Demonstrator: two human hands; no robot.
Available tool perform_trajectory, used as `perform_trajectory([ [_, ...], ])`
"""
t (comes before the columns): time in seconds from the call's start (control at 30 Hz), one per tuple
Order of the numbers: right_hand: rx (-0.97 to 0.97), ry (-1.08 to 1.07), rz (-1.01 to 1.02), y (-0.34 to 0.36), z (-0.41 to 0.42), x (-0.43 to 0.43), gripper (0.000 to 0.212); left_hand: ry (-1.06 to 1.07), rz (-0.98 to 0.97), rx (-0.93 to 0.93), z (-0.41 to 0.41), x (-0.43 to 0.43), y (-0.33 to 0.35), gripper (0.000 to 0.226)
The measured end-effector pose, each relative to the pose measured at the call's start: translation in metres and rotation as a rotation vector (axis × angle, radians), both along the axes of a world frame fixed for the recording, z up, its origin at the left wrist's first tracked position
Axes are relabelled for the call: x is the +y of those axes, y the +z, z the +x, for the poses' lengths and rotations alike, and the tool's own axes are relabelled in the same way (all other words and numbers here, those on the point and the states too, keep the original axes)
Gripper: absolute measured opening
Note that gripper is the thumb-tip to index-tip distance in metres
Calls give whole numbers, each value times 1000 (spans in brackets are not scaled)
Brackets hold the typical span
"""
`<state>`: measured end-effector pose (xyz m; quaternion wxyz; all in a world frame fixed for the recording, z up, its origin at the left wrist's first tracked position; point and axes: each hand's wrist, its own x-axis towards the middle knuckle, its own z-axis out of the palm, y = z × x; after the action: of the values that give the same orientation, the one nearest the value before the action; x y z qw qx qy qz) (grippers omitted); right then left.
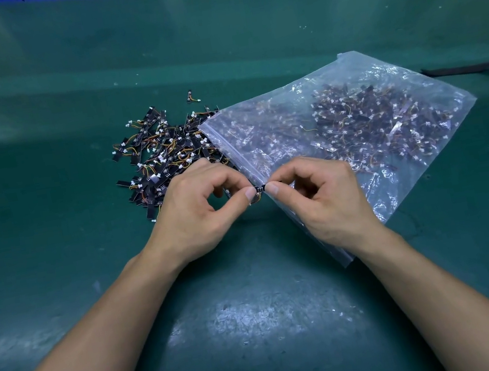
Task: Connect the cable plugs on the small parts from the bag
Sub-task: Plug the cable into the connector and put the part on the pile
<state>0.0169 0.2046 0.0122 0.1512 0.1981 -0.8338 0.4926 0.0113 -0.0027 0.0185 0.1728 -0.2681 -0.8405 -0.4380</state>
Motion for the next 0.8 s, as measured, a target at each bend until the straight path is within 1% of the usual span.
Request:
perform_trajectory([
  [0.03,-2,7,-8,0,0,0,2,8,-7,-3,0,0,-1,9],
  [0.13,23,26,-26,-1,0,0,21,27,11,-42,-1,0,-2,8],
  [0.17,47,34,-18,-1,0,0,23,26,22,-61,-2,0,-2,8],
  [0.27,113,36,13,-1,-2,1,15,8,30,-105,-1,0,-2,8],
  [0.43,117,18,21,-1,-3,1,2,-29,73,-104,0,0,0,8],
  [0.53,87,7,22,-1,-2,1,2,-35,61,-89,0,0,0,4],
  [0.67,40,8,-3,0,-1,0,2,-14,22,-33,-1,0,-1,13],
  [0.8,-21,11,-47,1,1,-1,5,11,15,-13,-1,0,-1,11],
])
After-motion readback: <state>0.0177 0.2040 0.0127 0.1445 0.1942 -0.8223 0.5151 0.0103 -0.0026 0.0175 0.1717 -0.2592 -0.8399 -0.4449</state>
